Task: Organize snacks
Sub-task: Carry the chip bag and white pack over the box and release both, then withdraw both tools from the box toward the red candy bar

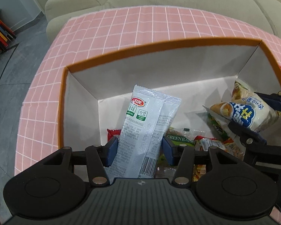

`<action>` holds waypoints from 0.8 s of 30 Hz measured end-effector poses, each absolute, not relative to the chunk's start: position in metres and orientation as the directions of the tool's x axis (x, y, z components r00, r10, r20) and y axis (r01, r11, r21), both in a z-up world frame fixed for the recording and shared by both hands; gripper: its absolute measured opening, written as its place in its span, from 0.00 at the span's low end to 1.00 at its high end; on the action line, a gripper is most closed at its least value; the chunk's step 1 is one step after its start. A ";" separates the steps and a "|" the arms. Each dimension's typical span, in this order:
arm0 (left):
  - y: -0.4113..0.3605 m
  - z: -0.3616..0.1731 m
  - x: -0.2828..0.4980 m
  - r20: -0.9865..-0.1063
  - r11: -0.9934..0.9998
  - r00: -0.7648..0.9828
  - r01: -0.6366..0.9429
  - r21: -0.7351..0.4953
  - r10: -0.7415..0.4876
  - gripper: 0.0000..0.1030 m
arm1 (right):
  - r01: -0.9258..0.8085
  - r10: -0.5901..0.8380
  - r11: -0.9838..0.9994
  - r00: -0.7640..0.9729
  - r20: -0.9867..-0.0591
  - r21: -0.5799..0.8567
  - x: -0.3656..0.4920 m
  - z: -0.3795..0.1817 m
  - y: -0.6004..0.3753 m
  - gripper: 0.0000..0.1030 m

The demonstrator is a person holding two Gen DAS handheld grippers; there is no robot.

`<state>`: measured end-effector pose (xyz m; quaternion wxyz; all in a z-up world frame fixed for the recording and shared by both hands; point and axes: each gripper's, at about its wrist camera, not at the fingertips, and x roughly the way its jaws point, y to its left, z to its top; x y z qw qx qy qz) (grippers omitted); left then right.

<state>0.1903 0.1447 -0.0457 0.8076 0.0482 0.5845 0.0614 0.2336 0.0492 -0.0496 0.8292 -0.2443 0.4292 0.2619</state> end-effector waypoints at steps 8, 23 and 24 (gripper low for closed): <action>0.148 -0.051 0.190 -0.945 0.986 0.282 -0.051 0.156 0.164 0.58 | -0.648 0.215 0.741 0.474 -0.854 -0.173 0.236 -0.056 0.049 0.45; 0.137 -0.006 0.170 -0.910 0.990 0.391 -0.072 0.123 0.141 0.71 | -0.630 0.278 0.767 0.494 -0.824 -0.119 0.220 -0.010 0.033 0.69; 0.136 -0.001 0.167 -0.903 0.990 0.405 -0.078 0.118 0.140 0.71 | -0.624 0.284 0.773 0.502 -0.817 -0.114 0.217 -0.005 0.029 0.74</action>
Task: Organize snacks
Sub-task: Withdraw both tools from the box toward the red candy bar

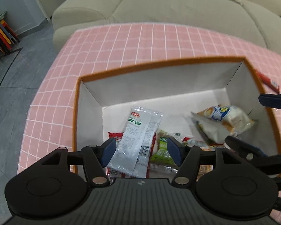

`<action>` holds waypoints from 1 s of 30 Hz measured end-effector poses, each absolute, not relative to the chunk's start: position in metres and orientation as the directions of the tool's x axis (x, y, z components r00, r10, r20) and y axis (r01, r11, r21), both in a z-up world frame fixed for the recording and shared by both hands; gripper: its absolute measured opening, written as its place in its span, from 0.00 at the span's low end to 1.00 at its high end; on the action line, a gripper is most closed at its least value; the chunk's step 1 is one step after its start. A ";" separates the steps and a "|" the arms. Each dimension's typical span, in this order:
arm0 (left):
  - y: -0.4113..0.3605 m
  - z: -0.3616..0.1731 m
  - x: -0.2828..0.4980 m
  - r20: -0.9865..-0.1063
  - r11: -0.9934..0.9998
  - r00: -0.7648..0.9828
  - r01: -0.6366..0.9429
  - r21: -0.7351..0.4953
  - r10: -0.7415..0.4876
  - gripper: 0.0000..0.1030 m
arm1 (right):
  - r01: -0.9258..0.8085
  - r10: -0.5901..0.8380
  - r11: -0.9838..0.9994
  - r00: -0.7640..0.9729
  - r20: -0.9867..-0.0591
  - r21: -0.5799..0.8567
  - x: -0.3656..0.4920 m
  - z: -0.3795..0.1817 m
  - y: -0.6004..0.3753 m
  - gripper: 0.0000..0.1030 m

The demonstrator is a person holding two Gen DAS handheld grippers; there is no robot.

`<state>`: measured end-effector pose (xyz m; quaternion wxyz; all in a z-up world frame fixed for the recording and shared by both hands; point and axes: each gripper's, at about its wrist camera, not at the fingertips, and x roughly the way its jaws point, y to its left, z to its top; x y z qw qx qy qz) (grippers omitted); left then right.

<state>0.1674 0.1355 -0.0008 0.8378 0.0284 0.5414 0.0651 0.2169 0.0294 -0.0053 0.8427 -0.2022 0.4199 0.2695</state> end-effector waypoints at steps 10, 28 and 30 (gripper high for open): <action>0.112 0.041 0.137 -0.828 0.991 0.548 -0.120 0.065 0.121 0.72 | -0.520 0.336 0.853 0.609 -0.719 -0.042 0.186 0.032 -0.015 0.77; 0.027 0.051 0.085 -0.732 1.000 0.681 0.018 0.008 -0.006 0.73 | -0.282 0.225 0.960 0.761 -0.608 0.003 0.117 0.016 -0.119 0.77; 0.015 0.048 0.083 -0.732 0.999 0.681 0.042 -0.004 -0.032 0.73 | -0.259 0.203 0.966 0.765 -0.611 -0.002 0.112 0.010 -0.130 0.77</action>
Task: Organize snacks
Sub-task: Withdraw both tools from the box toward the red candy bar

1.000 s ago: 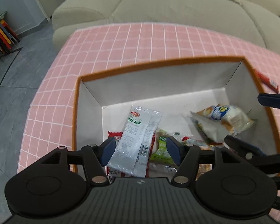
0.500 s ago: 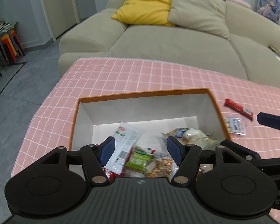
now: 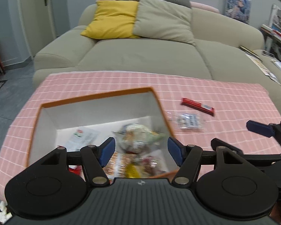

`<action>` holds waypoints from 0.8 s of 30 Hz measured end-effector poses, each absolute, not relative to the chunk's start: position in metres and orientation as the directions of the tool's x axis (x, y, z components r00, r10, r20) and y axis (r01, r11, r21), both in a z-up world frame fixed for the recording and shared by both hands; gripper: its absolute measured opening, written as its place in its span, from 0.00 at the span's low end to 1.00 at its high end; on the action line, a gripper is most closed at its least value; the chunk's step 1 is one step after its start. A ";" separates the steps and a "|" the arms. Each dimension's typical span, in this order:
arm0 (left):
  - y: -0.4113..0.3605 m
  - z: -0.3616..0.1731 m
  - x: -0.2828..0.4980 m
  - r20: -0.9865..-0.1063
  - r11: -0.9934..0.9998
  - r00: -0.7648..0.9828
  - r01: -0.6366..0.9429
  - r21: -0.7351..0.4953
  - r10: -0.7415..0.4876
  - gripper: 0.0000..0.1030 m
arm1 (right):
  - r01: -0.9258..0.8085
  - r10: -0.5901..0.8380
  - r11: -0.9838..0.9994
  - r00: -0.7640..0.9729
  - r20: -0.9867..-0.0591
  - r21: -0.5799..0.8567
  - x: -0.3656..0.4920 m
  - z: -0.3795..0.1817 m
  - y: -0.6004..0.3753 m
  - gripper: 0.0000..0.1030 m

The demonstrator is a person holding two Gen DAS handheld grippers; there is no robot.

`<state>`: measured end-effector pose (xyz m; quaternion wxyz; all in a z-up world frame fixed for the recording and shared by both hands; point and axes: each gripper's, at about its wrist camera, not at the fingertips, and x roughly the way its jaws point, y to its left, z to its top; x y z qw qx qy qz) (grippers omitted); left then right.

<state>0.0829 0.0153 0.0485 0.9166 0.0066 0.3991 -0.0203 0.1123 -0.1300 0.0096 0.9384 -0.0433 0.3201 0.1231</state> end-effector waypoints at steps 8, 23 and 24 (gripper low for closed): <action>-0.034 0.034 0.081 -0.738 0.987 0.667 0.162 0.005 -0.106 0.73 | -0.175 0.165 0.983 0.751 -0.639 0.048 0.104 -0.016 -0.184 0.77; -0.101 0.012 0.123 -0.788 0.960 0.600 0.276 0.046 -0.135 0.73 | -0.108 0.097 0.994 0.704 -0.704 0.029 0.127 -0.050 -0.238 0.77; -0.105 0.009 0.127 -0.794 0.958 0.593 0.282 0.046 -0.136 0.73 | -0.102 0.090 0.994 0.698 -0.711 0.025 0.129 -0.053 -0.240 0.77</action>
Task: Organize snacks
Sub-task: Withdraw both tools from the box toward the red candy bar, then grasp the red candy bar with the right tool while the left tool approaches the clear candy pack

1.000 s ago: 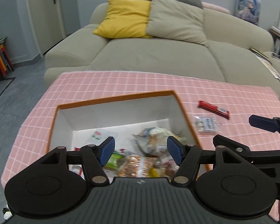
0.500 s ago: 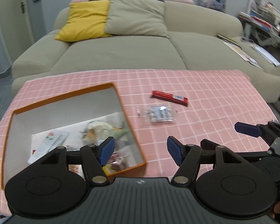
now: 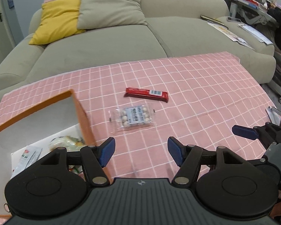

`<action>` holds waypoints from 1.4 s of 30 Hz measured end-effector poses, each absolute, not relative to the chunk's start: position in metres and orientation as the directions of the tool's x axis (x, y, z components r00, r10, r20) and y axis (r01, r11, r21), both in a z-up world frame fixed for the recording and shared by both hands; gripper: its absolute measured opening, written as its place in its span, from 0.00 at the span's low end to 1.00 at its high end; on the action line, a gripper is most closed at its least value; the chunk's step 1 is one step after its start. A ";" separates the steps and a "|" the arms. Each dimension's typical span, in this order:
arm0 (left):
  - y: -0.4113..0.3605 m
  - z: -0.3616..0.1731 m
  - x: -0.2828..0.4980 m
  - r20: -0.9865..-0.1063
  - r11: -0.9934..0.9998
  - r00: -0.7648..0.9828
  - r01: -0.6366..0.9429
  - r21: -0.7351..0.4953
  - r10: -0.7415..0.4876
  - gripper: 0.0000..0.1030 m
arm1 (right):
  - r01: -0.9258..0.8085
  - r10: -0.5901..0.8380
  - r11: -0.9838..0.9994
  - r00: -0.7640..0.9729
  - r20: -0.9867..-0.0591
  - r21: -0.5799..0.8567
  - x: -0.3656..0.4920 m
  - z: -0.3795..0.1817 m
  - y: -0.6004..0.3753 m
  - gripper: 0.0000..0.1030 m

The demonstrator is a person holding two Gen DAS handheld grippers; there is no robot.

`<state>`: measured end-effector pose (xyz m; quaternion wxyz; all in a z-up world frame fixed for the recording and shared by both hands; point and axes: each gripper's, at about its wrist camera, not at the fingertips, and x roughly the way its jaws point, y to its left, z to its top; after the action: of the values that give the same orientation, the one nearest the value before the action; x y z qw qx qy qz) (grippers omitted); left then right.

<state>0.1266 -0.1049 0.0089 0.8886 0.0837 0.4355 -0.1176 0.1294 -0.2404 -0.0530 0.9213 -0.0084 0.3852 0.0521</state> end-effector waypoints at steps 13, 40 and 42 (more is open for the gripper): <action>-0.137 -0.034 0.180 -0.838 0.974 0.537 0.222 0.033 -0.094 0.73 | -0.141 0.084 0.990 0.672 -0.736 -0.015 0.163 -0.079 -0.266 0.75; -0.124 -0.109 0.263 -0.914 0.963 0.398 -0.201 -0.178 -0.085 0.76 | -0.511 0.280 0.850 0.641 -0.714 -0.126 0.308 -0.135 -0.261 0.58; -0.127 -0.110 0.267 -0.917 0.967 0.391 -0.194 -0.166 -0.079 0.77 | -0.538 0.295 0.832 0.635 -0.714 -0.135 0.316 -0.140 -0.260 0.58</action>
<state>0.2667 -0.1265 -0.1101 0.8247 -0.1241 0.5507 0.0347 0.3157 -0.2604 -0.1397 0.8878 -0.1704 0.3573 0.2346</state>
